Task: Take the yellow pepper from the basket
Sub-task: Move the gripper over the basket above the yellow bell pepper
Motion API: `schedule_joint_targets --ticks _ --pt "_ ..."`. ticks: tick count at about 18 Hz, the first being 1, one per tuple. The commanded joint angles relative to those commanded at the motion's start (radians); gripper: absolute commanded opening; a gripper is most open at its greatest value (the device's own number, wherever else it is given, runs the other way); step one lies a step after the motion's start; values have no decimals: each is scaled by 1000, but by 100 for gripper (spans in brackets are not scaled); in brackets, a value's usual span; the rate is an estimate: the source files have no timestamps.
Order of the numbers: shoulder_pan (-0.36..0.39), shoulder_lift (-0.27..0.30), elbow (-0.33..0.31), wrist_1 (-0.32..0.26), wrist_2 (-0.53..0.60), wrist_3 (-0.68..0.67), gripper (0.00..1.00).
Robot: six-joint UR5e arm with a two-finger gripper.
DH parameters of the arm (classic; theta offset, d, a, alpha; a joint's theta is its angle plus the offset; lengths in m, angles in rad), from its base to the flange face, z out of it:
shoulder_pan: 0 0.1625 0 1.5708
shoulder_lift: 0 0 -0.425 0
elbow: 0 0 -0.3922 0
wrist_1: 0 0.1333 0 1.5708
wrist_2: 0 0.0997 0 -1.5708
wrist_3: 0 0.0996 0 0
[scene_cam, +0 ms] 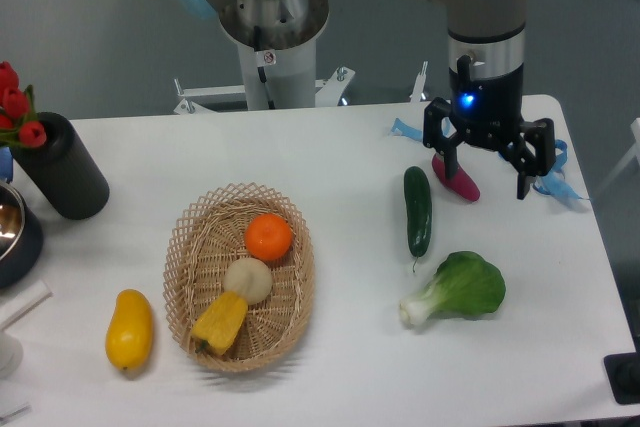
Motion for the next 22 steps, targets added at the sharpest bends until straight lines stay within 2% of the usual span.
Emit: schedule_joint_targets --ticks 4,12,15,19,22 --pt "2 3 -8 3 0 0 100" --pt "-12 14 -61 25 -6 -21 100" --pt "-29 21 -74 28 -21 -170 100" --pt "-63 15 -83 28 -43 -198 100" --pt "-116 8 -95 26 -46 -245 100"
